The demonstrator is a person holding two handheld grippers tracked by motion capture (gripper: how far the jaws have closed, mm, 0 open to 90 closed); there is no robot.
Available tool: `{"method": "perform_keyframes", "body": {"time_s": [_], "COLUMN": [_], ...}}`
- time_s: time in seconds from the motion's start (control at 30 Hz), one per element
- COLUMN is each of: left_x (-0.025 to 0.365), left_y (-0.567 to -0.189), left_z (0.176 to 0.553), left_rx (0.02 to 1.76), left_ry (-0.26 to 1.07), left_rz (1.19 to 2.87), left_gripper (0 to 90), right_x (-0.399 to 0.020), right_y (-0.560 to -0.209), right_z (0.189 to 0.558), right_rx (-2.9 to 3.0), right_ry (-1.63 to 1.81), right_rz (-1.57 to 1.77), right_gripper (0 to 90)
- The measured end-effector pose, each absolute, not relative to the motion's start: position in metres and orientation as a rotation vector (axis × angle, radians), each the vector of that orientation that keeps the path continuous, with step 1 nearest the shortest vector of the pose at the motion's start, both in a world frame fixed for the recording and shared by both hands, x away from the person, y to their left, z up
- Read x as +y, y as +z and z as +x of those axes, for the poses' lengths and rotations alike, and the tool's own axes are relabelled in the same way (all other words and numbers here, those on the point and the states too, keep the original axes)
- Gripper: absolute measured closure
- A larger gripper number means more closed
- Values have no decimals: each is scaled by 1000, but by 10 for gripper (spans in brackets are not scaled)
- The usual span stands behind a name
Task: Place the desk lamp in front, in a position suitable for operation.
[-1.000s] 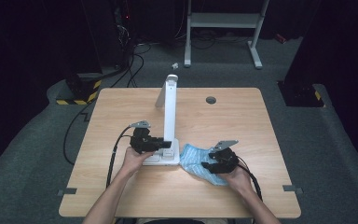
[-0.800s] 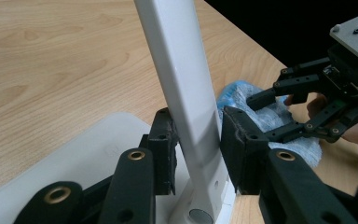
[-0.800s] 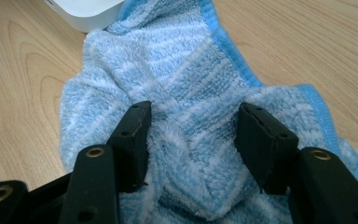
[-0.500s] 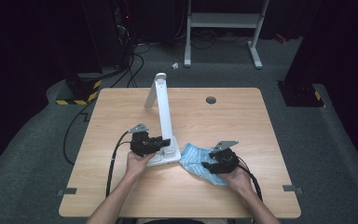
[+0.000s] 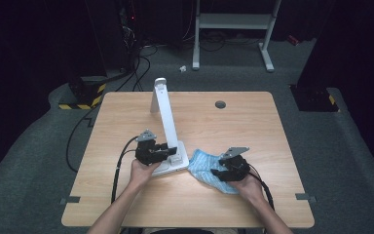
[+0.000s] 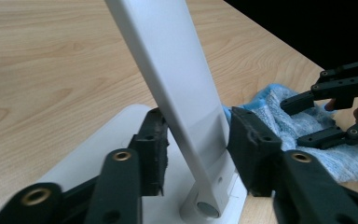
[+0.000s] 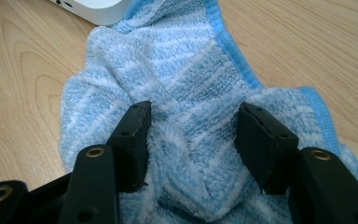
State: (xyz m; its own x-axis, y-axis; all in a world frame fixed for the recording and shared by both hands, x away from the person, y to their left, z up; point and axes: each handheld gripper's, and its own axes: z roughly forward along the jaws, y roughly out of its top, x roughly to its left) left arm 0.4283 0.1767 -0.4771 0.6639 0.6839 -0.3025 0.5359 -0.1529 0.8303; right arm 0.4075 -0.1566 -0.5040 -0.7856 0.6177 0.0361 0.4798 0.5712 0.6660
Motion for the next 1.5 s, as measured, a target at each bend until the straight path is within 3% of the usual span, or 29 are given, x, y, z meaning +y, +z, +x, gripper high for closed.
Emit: {"method": "perform_keyframes", "body": {"time_s": [0.2, 0.43, 0.67, 0.93, 1.5], "left_x": [185, 189, 192, 196, 190], "left_y": [-461, -441, -438, -441, -426], "left_z": [449, 477, 492, 496, 482], "left_rx": [954, 933, 935, 941, 881], "left_ry": [132, 99, 34, -39, 8], "left_rz": [1824, 1810, 1795, 1755, 1739], "left_gripper": [482, 468, 588, 635, 715], "right_x": [-156, -156, -157, -157, -155], "right_y": [-504, -504, -504, -505, -503], "right_z": [408, 407, 407, 407, 404], "right_rx": [2602, 2602, 2598, 2594, 2581], "right_ry": [1011, 1011, 1015, 1020, 1003], "right_rz": [919, 916, 908, 909, 892], "right_gripper": [452, 452, 452, 452, 452]}}
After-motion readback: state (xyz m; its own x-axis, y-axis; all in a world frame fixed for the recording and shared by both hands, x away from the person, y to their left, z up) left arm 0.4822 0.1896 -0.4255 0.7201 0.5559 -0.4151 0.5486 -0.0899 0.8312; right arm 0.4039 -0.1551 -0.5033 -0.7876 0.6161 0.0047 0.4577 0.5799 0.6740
